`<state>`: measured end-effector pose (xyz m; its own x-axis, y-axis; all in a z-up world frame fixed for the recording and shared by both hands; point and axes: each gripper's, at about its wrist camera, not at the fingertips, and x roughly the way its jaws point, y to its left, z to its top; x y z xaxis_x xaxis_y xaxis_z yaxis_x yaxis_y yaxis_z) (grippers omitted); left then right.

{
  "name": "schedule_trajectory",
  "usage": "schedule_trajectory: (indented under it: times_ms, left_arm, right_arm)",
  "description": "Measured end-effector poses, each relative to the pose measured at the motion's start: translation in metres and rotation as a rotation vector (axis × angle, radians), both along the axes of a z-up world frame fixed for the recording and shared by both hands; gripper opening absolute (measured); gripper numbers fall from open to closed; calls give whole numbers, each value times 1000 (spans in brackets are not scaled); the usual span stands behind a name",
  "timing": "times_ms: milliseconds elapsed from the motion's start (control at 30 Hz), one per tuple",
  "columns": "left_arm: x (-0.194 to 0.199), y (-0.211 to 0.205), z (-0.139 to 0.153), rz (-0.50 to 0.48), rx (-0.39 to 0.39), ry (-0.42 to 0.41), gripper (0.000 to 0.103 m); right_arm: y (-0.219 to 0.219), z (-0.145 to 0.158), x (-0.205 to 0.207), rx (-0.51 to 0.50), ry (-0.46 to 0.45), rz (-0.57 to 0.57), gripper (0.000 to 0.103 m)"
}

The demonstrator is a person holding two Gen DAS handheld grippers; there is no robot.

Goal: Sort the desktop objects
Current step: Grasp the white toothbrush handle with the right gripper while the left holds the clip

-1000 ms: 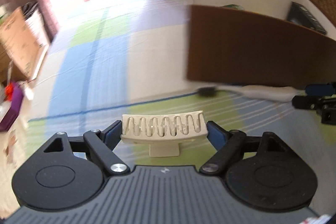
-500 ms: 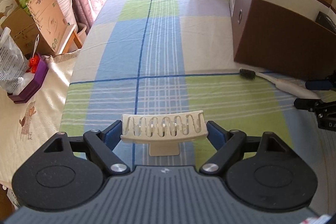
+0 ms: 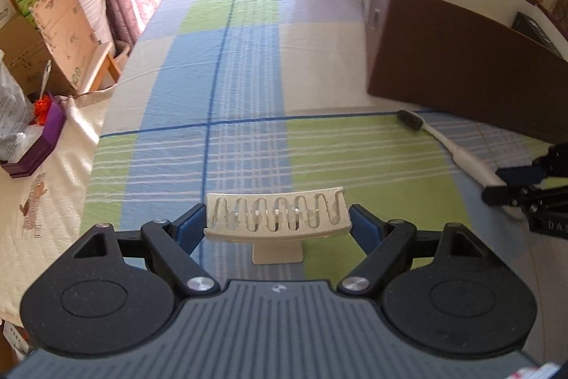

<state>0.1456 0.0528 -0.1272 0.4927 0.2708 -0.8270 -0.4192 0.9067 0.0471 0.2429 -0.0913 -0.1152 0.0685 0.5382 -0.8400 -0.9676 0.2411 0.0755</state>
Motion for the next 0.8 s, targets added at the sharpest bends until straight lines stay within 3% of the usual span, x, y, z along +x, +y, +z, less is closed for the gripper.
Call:
schedule_trajectory:
  times_ms: [333,500,800]
  left_arm:
    - [3,-52,-2,-186,-31,-23,83]
    - [4,-76,-3,-275,-37,-31,83]
    - [8,-79,-4,-281,-24,-34,83]
  right_arm:
    - [-71,10,-1,-64,-31,-213,21]
    - [-94,13,-7,-64,-17,-246,21]
    - [-81,5,0,-21,-59,-264,25]
